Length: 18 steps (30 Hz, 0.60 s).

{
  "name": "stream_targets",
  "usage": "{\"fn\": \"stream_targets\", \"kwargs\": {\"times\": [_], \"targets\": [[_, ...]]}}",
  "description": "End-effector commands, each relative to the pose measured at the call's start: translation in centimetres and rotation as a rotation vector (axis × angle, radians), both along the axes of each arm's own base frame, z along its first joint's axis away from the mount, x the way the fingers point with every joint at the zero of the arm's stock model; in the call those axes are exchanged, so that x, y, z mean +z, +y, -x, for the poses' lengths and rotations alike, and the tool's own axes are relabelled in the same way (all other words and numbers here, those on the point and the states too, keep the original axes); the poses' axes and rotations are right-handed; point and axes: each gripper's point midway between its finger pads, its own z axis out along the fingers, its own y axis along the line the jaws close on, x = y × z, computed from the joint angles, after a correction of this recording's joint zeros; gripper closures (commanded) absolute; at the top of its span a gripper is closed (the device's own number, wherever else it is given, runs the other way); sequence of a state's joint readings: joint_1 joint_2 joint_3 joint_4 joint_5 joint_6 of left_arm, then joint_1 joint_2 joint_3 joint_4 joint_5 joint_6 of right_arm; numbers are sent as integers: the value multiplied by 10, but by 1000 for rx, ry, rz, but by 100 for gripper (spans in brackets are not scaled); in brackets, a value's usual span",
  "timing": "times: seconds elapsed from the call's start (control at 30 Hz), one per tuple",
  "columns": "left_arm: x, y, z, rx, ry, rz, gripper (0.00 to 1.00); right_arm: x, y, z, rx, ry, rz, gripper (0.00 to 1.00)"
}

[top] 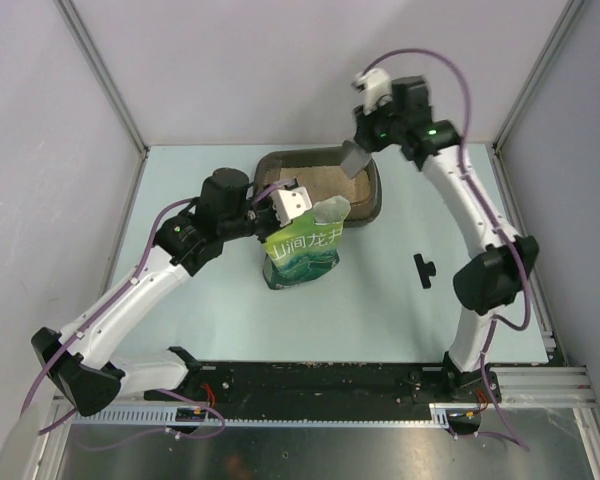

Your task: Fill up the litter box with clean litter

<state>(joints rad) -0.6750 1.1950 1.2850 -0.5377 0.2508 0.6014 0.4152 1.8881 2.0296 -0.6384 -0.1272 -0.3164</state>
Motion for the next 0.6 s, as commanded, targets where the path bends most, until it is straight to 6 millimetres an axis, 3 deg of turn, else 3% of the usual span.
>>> {"fn": "stream_targets", "kwargs": {"times": [0.0, 0.13, 0.23, 0.4, 0.57], "targets": [[52, -13, -2, -33, -126, 141, 100, 125, -33, 49, 57, -38, -381, 100], [48, -13, -5, -25, -126, 136, 100, 155, -28, 89, 191, -28, -461, 100], [44, -12, -8, -12, -121, 132, 100, 164, -21, 112, 315, 16, -509, 100], [41, -11, -10, 11, -113, 135, 100, 161, -13, 136, 440, 128, -560, 100], [43, -8, -12, 36, -107, 146, 100, 150, -15, 144, 471, 170, -525, 100]]}}
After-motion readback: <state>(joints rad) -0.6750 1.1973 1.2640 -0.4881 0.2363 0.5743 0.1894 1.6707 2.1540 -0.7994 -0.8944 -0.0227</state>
